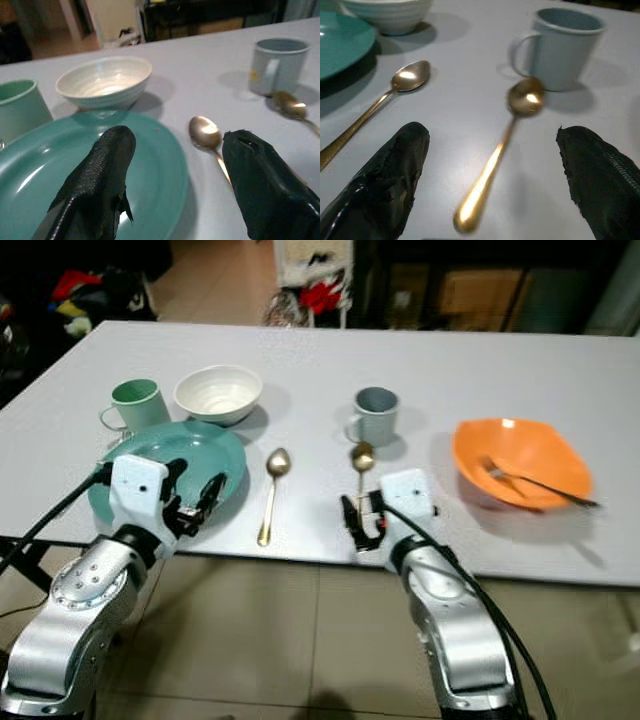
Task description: Setting the table
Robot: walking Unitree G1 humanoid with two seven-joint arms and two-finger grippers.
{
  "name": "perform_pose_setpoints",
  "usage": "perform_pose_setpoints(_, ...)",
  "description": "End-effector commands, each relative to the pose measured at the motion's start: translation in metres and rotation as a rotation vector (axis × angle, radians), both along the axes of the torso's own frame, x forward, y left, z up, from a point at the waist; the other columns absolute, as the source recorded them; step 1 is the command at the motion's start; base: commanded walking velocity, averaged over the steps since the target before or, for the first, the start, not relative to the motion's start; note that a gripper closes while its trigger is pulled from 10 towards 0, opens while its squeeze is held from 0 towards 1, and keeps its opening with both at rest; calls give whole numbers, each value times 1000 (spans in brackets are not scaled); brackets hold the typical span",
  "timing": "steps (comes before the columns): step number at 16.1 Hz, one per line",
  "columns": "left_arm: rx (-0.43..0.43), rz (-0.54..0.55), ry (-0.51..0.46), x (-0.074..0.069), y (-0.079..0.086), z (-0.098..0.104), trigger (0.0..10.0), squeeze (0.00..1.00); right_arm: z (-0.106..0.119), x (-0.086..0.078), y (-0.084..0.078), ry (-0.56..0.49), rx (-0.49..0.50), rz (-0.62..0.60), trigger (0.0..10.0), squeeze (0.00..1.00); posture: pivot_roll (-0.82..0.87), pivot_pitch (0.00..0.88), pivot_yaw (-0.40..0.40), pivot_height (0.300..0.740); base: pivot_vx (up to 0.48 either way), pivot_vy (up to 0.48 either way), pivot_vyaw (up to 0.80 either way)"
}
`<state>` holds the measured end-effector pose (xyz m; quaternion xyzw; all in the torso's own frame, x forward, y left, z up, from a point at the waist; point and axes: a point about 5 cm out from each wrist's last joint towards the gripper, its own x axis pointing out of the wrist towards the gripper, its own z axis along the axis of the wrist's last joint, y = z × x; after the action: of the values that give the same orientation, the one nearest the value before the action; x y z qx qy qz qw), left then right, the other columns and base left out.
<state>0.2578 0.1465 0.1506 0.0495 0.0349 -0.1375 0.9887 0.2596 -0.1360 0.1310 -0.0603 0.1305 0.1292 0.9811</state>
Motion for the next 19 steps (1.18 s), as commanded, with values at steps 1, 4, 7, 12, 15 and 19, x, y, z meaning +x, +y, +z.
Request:
perform_pose_setpoints(1,-9,-7,2,-3,-1,0,10000,0,0,0,-3,11,-28,7,10000,1000,-47,21,52,740,296,0,800)
perform_pose_setpoints(4,-19,-1,9,-6,-2,-1,10000,0,2,0,-5,3,-35,-2,10000,1000,-41,18,37,740,296,0,533)
perform_pose_setpoints(7,-21,1,10,-10,0,-1,10000,0,-1,-3,2,57,-26,29,10000,1000,-36,28,16,740,194,0,0)
perform_pose_setpoints(12,29,-210,49,-27,-10,-3,10000,0,-7,5,6,129,-12,-19,10000,1000,-7,37,8,740,0,0,0)
perform_pose_setpoints(15,32,-335,97,-30,-17,-2,10000,0,-9,25,1,155,2,-99,10000,1000,10,30,2,740,0,0,0)
perform_pose_setpoints(19,92,-410,156,-29,-12,-5,10000,0,-13,73,13,195,50,-110,10000,1000,-4,36,42,740,0,0,0)
